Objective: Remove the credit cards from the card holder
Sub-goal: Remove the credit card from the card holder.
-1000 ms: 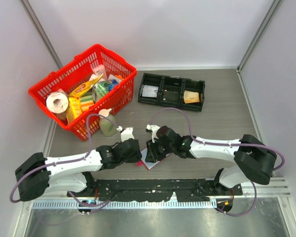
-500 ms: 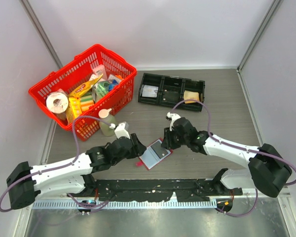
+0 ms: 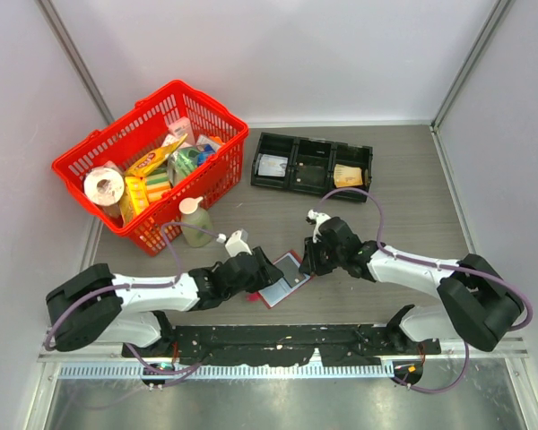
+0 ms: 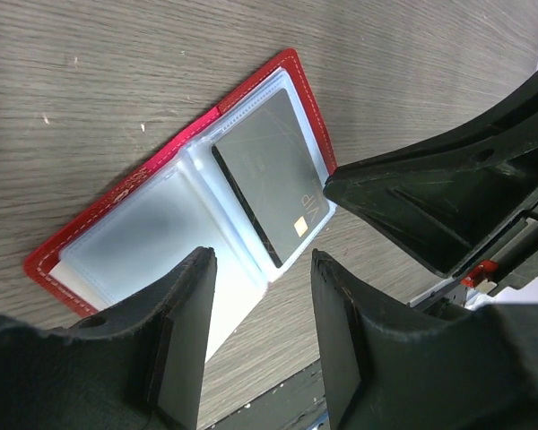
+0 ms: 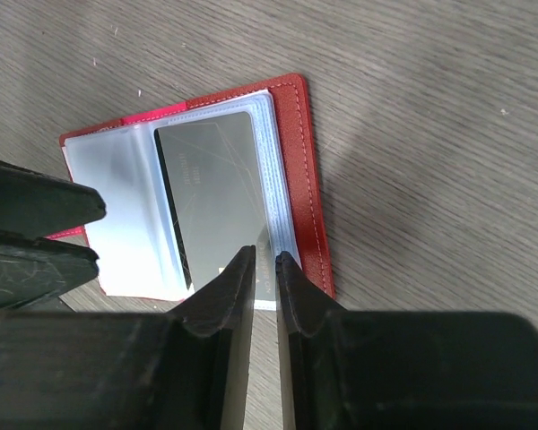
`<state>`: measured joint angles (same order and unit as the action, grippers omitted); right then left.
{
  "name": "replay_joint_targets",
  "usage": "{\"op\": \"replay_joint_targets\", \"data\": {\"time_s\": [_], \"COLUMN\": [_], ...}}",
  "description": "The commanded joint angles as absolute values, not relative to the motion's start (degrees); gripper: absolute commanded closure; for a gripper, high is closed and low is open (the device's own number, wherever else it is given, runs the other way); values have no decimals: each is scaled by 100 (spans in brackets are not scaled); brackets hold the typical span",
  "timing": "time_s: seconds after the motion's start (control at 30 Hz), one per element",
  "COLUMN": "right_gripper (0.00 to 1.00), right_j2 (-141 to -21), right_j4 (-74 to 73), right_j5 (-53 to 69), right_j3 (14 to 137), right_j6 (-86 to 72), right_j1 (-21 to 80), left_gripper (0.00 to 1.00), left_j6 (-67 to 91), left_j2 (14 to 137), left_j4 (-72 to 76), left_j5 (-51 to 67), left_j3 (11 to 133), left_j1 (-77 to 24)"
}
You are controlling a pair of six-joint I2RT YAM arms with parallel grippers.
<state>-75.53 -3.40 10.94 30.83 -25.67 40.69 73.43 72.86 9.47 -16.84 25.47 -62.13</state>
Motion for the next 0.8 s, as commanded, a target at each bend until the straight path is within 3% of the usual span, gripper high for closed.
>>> {"op": "replay_joint_targets", "data": {"time_s": [0.0, 0.77], "right_gripper": [81, 84], "right_j2": [-7655, -7866], "right_j4": [158, 360], "right_j5": [1257, 1670], "right_j3": [3024, 2733], "right_j6": [-2540, -2804], "right_j1": [4061, 4061], "left_gripper": [51, 59], "left_j6": [7638, 8393], "left_j2": [7514, 8446], "left_j4": [1722, 3681], "left_j5": [-1653, -1248], "left_j3": [2505, 1855], "left_j1": [-6240, -6275]}}
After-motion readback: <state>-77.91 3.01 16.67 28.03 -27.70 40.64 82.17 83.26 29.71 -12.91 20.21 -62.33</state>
